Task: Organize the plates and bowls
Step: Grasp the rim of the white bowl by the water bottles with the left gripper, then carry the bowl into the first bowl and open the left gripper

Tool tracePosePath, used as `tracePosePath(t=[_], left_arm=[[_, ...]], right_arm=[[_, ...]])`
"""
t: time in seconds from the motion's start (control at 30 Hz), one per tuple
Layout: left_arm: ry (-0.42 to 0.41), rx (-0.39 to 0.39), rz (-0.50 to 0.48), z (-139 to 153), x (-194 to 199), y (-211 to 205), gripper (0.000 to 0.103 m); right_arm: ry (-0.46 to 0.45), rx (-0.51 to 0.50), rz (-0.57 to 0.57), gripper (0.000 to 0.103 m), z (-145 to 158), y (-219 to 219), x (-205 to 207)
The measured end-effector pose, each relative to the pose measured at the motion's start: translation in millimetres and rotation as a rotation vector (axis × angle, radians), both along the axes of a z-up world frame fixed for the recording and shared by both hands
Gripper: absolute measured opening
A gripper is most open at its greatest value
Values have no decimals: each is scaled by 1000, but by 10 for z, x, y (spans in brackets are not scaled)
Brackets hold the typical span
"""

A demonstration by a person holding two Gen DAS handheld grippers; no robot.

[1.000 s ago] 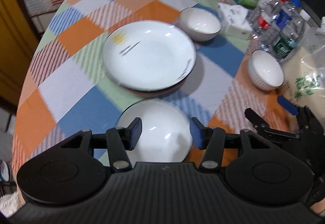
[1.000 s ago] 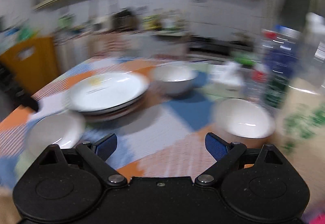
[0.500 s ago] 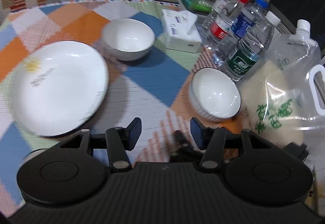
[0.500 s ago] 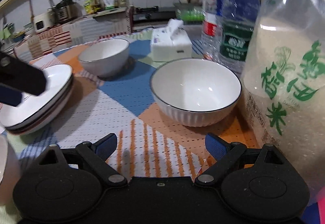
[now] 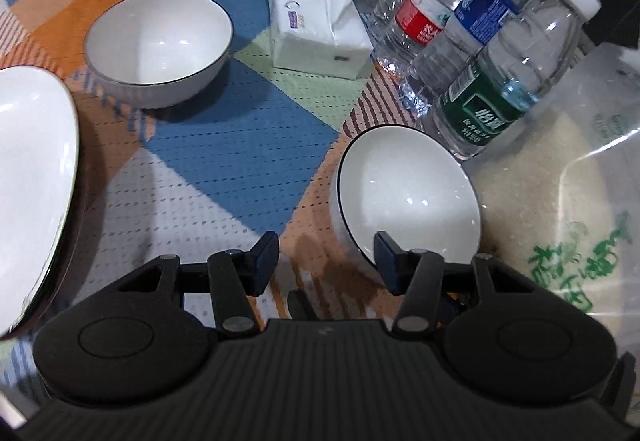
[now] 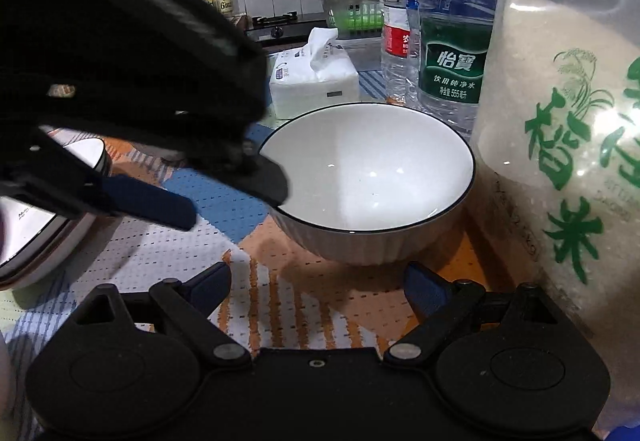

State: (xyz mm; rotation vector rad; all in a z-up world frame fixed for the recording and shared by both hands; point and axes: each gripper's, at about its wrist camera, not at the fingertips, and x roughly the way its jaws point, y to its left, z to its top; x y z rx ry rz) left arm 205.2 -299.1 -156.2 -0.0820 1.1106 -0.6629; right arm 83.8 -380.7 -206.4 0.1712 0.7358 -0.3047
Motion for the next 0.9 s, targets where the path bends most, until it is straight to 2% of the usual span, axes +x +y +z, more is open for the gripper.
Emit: tracePosePath(t=[0.13,0.2,0.23,0.37,0.67,0.73,0.83,0.9], left_arm=[[-8,16,-9,-74,85,-101,44],[33,-22,2,-115,144,-109,28],[57,-38,1,-132,166,-113,25],[85,2,0,-172,212,-183,7],[137,43,13,-59,238,85,7],[142,57,7,12,209,181,6],[173,30,11,157,175,387,8],[172,36,9,278,144,511,9]], right_arm=[[-7,-13,17,96,-45,-10,50],[-9,-17,20,96,-53,-10,67],[-12,-16,20,96,-57,-12,75],[-22,-21,24,96,-92,-13,93],[-17,-39,49,94,-67,-30,68],[-17,-87,84,94,-22,58,38],[-29,-208,152,96,82,258,-10],[-44,-220,188,96,158,305,-29]])
